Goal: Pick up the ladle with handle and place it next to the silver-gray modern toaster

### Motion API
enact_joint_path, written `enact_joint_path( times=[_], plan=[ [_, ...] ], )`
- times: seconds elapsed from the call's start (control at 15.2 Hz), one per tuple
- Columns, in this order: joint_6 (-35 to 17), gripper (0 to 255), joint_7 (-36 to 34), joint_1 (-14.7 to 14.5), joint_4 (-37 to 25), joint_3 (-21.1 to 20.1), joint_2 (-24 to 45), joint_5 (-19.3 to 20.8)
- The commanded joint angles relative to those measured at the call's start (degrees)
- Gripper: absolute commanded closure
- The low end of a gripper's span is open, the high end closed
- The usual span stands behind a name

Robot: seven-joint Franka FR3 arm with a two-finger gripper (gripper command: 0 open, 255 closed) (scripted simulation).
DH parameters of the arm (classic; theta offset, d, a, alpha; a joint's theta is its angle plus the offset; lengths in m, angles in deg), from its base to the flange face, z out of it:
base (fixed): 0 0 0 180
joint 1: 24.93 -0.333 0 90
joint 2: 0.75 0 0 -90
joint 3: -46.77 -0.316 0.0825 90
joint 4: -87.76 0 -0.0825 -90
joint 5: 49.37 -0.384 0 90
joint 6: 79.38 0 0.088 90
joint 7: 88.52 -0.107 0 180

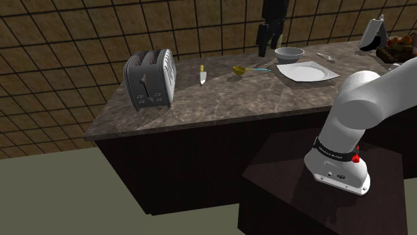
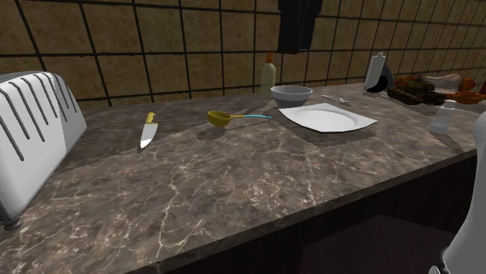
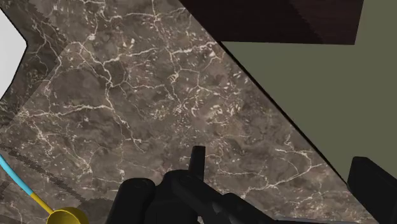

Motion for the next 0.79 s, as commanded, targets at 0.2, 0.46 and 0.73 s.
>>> enact_joint_path(
  times=[0.2, 0.46, 0.73],
  plan=[
    [-3.7, 0, 6.3, 0.3, 2.8, 3.9, 0.3, 3.1],
    [-9.1, 0, 14.6, 0.8, 5.2, 9.4, 2.2, 7.1],
    [-15.1, 0, 22.9, 1.0, 6.0, 15.0, 6.1, 10.5]
  ],
)
